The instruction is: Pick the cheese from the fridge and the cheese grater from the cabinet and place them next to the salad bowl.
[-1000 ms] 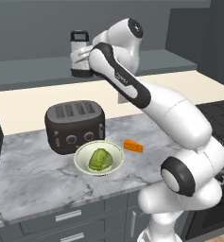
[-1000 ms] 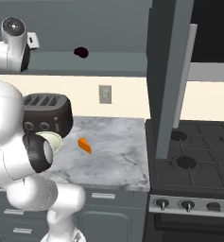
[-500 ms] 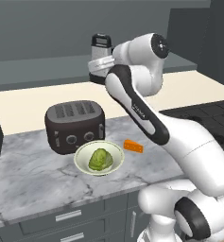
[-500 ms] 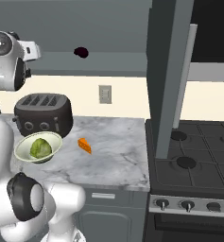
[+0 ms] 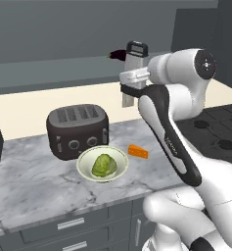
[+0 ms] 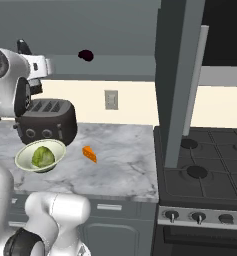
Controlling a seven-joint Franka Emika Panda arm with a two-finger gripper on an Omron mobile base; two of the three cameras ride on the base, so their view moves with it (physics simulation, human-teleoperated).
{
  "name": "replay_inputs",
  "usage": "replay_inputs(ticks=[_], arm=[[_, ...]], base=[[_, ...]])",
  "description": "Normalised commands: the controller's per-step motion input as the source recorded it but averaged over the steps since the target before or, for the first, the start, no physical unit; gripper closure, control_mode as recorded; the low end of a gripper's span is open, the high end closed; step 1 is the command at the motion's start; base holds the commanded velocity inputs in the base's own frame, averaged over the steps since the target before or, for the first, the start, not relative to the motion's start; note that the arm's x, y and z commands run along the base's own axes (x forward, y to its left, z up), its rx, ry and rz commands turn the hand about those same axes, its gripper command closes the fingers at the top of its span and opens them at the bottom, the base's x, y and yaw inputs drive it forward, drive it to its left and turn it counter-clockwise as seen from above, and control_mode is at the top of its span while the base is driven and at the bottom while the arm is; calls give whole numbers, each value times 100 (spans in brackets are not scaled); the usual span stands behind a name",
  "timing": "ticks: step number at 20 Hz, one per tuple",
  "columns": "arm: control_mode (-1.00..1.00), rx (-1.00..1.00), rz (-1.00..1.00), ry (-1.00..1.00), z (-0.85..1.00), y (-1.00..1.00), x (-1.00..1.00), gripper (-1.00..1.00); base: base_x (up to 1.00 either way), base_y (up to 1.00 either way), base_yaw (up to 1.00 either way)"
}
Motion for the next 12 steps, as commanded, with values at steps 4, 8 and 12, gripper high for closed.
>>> replay_inputs(ticks=[4, 8, 12], arm=[[-100, 0, -9, 0, 6, -46, -90, 100], [-100, 0, -9, 0, -7, -45, -67, 100], [-100, 0, -8, 1, -48, -61, -24, 100]], base=[[0, 0, 0], [0, 0, 0], [0, 0, 0]])
